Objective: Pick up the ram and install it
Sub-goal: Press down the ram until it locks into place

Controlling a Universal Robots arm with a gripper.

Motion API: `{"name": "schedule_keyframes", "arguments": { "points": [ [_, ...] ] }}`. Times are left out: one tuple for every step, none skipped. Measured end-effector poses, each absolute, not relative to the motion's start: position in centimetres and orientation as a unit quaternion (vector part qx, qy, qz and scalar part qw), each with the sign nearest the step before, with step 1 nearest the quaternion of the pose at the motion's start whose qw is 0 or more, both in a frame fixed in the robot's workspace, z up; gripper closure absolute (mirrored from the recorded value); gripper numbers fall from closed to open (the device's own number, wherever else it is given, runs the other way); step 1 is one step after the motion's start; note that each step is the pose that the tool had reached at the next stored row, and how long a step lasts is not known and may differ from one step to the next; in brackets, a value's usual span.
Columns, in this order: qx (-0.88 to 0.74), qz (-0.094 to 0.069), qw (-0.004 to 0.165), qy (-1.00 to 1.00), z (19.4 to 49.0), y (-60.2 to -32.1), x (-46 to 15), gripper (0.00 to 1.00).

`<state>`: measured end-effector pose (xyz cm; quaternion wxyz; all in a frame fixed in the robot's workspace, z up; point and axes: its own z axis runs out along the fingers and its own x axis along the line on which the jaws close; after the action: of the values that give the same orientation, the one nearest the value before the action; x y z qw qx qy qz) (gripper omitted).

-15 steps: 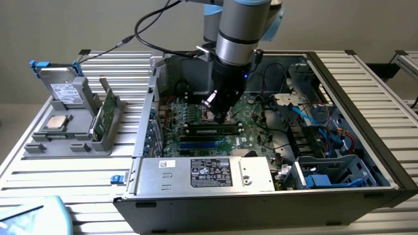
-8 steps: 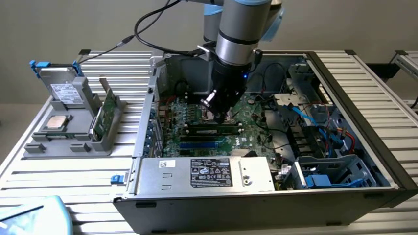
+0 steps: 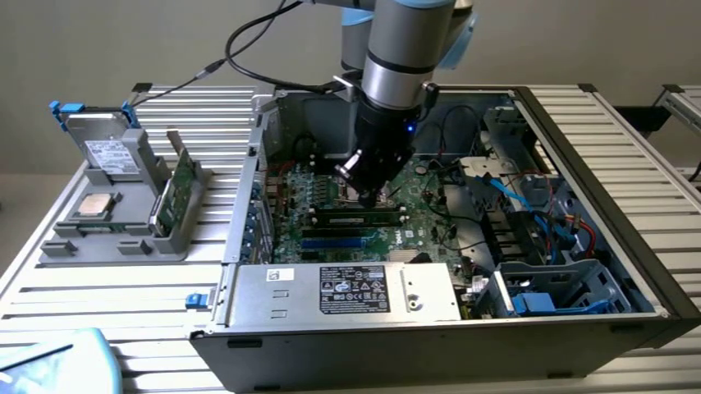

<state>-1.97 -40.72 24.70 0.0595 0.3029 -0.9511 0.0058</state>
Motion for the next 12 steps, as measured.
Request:
{"name": "schedule_keyframes", "arguments": {
  "points": [
    [0.300,0.008,0.060,-0.952,24.70,-40.72,-1.97,0.89],
    [0.296,0.011,0.061,-0.953,24.71,-40.73,-1.97,0.89],
    [0.292,0.013,0.062,-0.954,24.71,-40.73,-1.97,0.89],
    [0.289,0.016,0.063,-0.955,24.71,-40.72,-1.97,0.89],
    [0.285,0.019,0.064,-0.956,24.71,-40.72,-1.97,0.89],
    [0.281,0.021,0.065,-0.957,24.70,-40.72,-1.97,0.89],
    [0.277,0.023,0.066,-0.958,24.70,-40.72,-1.97,0.89],
    [0.272,0.025,0.066,-0.960,24.70,-40.72,-1.97,0.89],
    [0.268,0.026,0.067,-0.961,24.70,-40.72,-1.97,0.89],
    [0.263,0.027,0.067,-0.962,24.70,-40.73,-1.98,0.89],
    [0.257,0.026,0.067,-0.964,24.68,-40.72,-1.98,0.89],
    [0.252,0.026,0.068,-0.965,24.66,-40.72,-1.98,0.89]
  ]
}}
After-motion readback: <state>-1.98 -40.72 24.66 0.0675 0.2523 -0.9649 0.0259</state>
